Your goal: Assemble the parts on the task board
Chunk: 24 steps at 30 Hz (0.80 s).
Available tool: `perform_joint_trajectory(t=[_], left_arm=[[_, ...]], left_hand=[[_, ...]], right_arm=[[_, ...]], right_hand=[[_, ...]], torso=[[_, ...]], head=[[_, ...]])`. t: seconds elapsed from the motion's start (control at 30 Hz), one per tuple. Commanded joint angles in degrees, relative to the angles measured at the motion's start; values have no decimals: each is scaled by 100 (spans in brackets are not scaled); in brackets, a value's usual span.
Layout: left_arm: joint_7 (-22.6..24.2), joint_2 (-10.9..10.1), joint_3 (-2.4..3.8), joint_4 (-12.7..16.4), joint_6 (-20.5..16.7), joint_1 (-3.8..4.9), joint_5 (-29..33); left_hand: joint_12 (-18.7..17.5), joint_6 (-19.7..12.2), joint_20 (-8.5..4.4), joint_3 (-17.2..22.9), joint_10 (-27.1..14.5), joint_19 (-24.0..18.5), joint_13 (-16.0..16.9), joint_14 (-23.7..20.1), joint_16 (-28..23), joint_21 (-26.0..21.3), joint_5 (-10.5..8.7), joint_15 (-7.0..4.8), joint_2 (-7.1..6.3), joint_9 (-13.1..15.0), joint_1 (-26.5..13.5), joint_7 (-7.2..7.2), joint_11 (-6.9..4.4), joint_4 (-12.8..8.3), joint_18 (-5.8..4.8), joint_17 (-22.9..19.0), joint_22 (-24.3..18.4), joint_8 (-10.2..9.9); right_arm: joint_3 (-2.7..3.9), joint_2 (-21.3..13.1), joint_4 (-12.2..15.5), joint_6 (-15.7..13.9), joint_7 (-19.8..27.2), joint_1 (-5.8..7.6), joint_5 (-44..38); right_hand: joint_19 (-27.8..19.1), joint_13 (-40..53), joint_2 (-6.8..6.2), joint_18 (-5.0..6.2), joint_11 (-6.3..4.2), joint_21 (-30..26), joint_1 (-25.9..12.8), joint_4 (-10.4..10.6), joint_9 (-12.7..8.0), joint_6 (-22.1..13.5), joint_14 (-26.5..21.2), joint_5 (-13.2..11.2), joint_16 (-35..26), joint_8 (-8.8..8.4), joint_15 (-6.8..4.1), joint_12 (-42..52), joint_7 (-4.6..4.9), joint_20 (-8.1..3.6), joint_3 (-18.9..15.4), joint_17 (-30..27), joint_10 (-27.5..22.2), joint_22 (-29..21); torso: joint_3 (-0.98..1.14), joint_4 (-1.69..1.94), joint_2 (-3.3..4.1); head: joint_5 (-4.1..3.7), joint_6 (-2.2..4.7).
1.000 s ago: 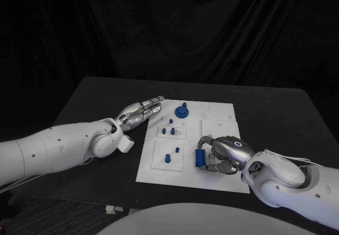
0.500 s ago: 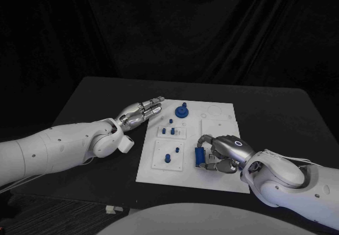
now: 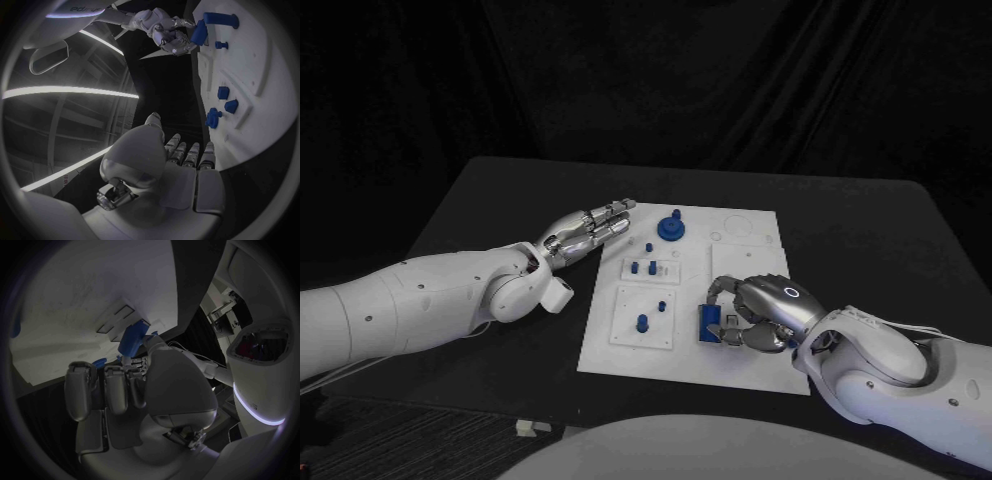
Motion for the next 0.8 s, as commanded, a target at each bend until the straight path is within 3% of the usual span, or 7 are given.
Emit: perform_joint_trajectory(t=[0.03, 0.23, 0.4, 0.43, 0.5, 0.63, 0.8], left_arm=[[57, -7, 6, 19, 64, -8, 30], [54, -24, 6, 26, 57, -9, 30], [51, -16, 6, 24, 63, -10, 30], [50, -15, 6, 24, 64, -10, 30], [48, -12, 6, 22, 65, -10, 30], [46, -13, 6, 17, 67, -11, 30], [45, -18, 6, 13, 69, -12, 30]], left_hand=[[-19, 42, 47, 32, -9, -12, -7, -2, -21, -14, 34, 56, 13, 6, 27, 13, 50, -5, 42, -7, 1, 20], [-19, 43, 50, 32, -9, -12, -7, -2, -21, -13, 33, 59, 14, 6, 26, 16, 54, -3, 42, -7, 2, 20], [-19, 43, 50, 32, -9, -12, -7, -2, -21, -13, 33, 59, 14, 6, 26, 16, 54, -3, 42, -7, 2, 20], [-19, 43, 50, 32, -9, -12, -7, -2, -21, -13, 33, 59, 14, 6, 26, 16, 54, -3, 42, -7, 2, 20], [-19, 42, 51, 32, -9, -12, -7, -2, -21, -13, 33, 60, 15, 5, 25, 18, 56, -2, 42, -7, 2, 19], [-19, 44, 54, 33, -9, -11, -7, -2, -21, -12, 33, 63, 19, 5, 23, 20, 59, 0, 42, -7, 4, 20], [-19, 46, 55, 37, -9, -11, -7, -2, -21, -12, 34, 64, 27, 5, 23, 23, 61, 2, 42, -7, 4, 20]], right_arm=[[-1, -32, 46, -208, 48, -16, -45], [-1, -93, 76, -174, 33, -27, -45], [-1, -112, 79, -20, -68, -38, -45], [-1, -114, 78, 13, -90, -40, -45], [-1, -116, 77, 52, -119, -42, -45], [-1, -124, 86, 79, -142, -48, -45], [-2, -150, 127, 44, -136, -73, -45]], right_hand=[[379, 1507, 13, -16, -39, 51, -124, 44, -66, 133, 490, 85, 40, -68, -45, 15, -9, -48, 34, 1083, 596, 1351], [387, 1507, -12, -20, -41, 66, -165, 14, -161, 298, 493, 108, 42, -193, -50, 15, -13, -55, 104, 1090, 596, 1355], [334, 1507, -76, 6, -4, -36, -102, -72, -469, -107, 467, -261, -9, -736, -20, 15, 43, -31, 191, 989, 596, 1320], [310, 1507, -85, 17, 9, -81, -46, -126, -633, -480, 453, -511, -35, -1005, -15, 15, 56, -23, 203, 938, 596, 1304], [258, 1507, -90, 42, 23, -180, 65, -216, -872, -929, 425, -937, -83, -1296, 6, 15, 75, -9, 205, 846, 596, 1271], [231, 1507, -93, 55, 34, -235, 179, -286, -1004, -1074, 412, -1334, -103, -1330, 16, 15, 84, 4, 177, 807, 596, 1253], [218, 1507, -240, 62, 74, -268, 192, -3, -1137, -1103, 403, -2370, -114, -1136, 57, 15, 132, 35, -72, 785, 596, 1245]], torso=[[0, 4, 5], [-8, -7, 2], [-2, 2, 3], [-1, 3, 2], [0, 3, -1], [3, 3, -5], [2, -4, -7]], head=[[10, -1], [14, -1], [6, -1], [4, -1], [7, -1], [8, -1], [12, -1]])
